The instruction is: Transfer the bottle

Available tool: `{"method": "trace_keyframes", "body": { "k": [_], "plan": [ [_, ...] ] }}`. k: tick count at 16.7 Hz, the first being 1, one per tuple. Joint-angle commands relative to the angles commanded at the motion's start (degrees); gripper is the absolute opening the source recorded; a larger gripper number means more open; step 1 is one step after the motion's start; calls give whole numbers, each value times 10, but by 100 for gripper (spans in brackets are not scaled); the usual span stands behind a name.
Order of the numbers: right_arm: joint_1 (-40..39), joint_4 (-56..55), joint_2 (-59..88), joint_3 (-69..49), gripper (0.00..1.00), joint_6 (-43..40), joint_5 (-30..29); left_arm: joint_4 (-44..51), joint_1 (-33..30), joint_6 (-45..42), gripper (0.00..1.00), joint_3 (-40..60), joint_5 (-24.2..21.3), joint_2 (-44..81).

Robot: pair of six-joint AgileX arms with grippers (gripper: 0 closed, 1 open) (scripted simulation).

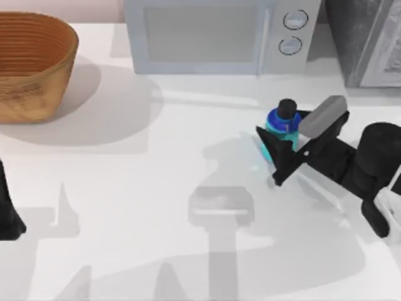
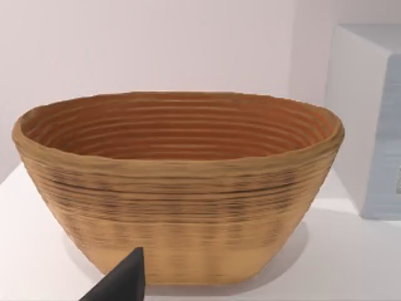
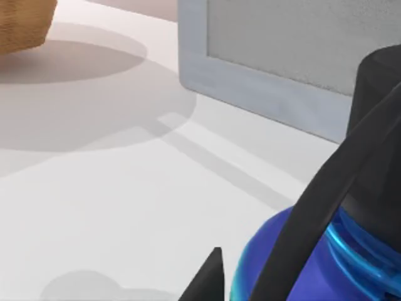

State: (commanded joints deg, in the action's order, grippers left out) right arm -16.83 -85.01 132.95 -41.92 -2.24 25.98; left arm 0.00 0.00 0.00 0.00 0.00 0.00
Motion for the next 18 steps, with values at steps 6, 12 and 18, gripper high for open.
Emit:
{"method": "trace_keyframes", "body": {
  "k": [6, 12, 18],
  "plan": [
    [9, 7, -1, -3, 0, -5, 7, 0, 0, 0, 100, 0, 0, 0],
    [172, 163, -16, -41, 0, -106, 168, 0, 0, 0, 100, 0, 0, 0],
    [463, 445, -66, -86, 0, -269, 426, 0, 0, 0, 100, 0, 0, 0]
  ]
}}
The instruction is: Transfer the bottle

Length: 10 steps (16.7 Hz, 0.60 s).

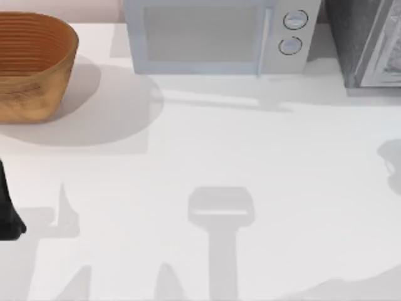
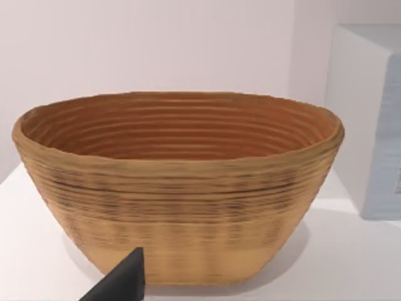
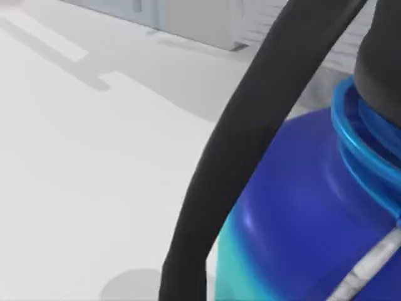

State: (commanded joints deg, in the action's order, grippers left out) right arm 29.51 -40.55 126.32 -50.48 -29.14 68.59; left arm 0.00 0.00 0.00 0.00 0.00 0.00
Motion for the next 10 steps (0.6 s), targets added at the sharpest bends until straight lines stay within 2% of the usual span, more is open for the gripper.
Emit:
{"method": "trace_keyframes", "body": {
  "k": [4, 6, 10],
  "plan": [
    [110, 111, -43, -24, 0, -85, 107, 0, 0, 0, 100, 0, 0, 0],
    [129, 130, -54, -29, 0, -102, 126, 0, 0, 0, 100, 0, 0, 0],
    [128, 131, -53, -28, 0, -102, 126, 0, 0, 0, 100, 0, 0, 0]
  ]
}}
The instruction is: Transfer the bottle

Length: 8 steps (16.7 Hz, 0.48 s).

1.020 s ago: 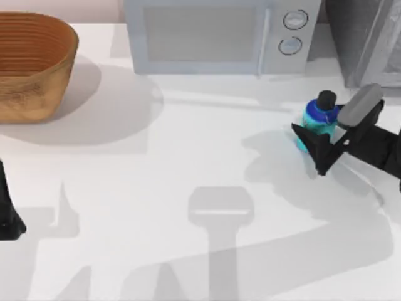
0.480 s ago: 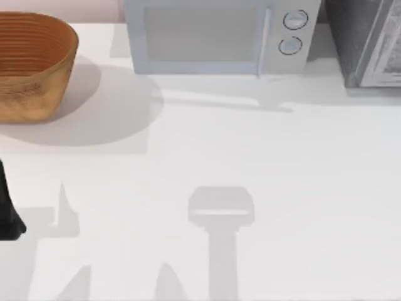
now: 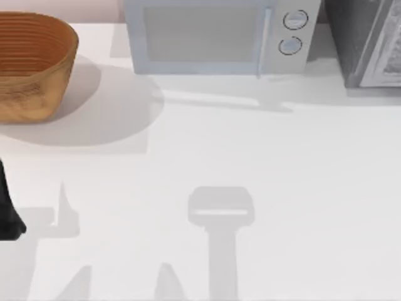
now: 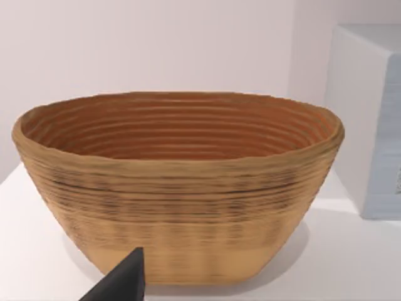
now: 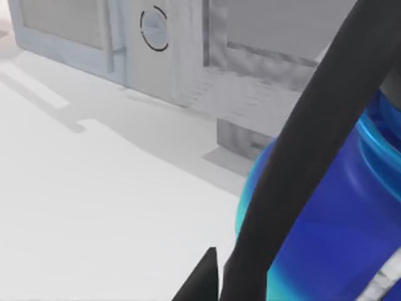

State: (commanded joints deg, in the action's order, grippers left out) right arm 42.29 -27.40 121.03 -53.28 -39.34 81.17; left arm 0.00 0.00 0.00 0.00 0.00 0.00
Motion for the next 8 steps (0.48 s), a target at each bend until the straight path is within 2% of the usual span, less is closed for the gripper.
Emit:
{"method": "trace_keyframes", "body": {
  "k": [4, 8],
  "plan": [
    [-9, -38, 21, 2, 0, 29, -5, 0, 0, 0, 100, 0, 0, 0],
    [-33, -152, 67, 7, 0, 103, -28, 0, 0, 0, 100, 0, 0, 0]
  ]
}}
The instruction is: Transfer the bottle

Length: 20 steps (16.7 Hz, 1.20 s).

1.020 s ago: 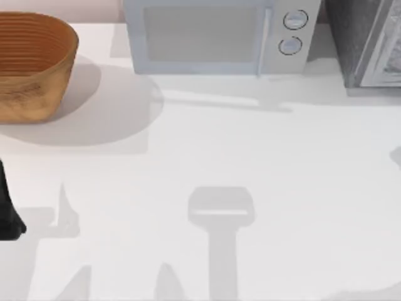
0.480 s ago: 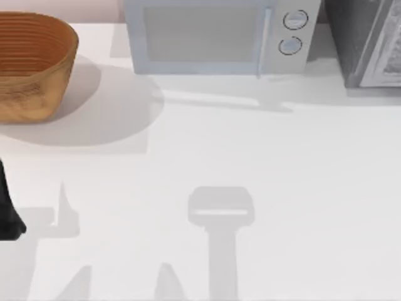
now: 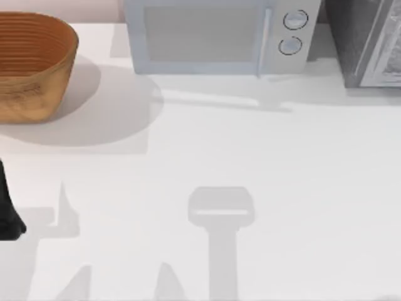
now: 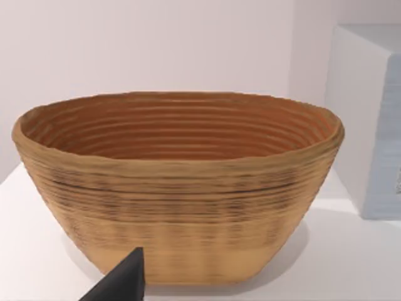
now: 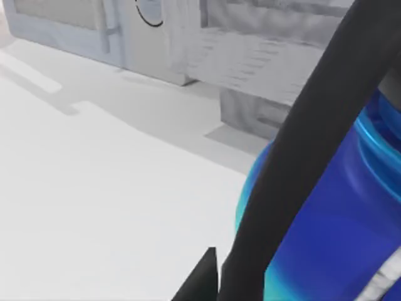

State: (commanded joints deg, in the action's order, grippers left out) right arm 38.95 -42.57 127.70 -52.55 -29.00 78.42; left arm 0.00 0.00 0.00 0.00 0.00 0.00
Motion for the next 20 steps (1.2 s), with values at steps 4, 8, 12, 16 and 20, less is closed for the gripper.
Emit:
{"method": "trace_keyframes", "body": {
  "k": [4, 8, 12, 16, 20],
  "plan": [
    [-33, -124, 32, 3, 0, 73, -30, 0, 0, 0, 100, 0, 0, 0],
    [-48, -171, 41, 1, 0, 103, -47, 0, 0, 0, 100, 0, 0, 0],
    [-48, -171, 41, 1, 8, 103, -47, 0, 0, 0, 100, 0, 0, 0],
    [-48, -171, 41, 1, 38, 103, -47, 0, 0, 0, 100, 0, 0, 0],
    [-48, -171, 41, 1, 68, 103, -47, 0, 0, 0, 100, 0, 0, 0]
  ]
}}
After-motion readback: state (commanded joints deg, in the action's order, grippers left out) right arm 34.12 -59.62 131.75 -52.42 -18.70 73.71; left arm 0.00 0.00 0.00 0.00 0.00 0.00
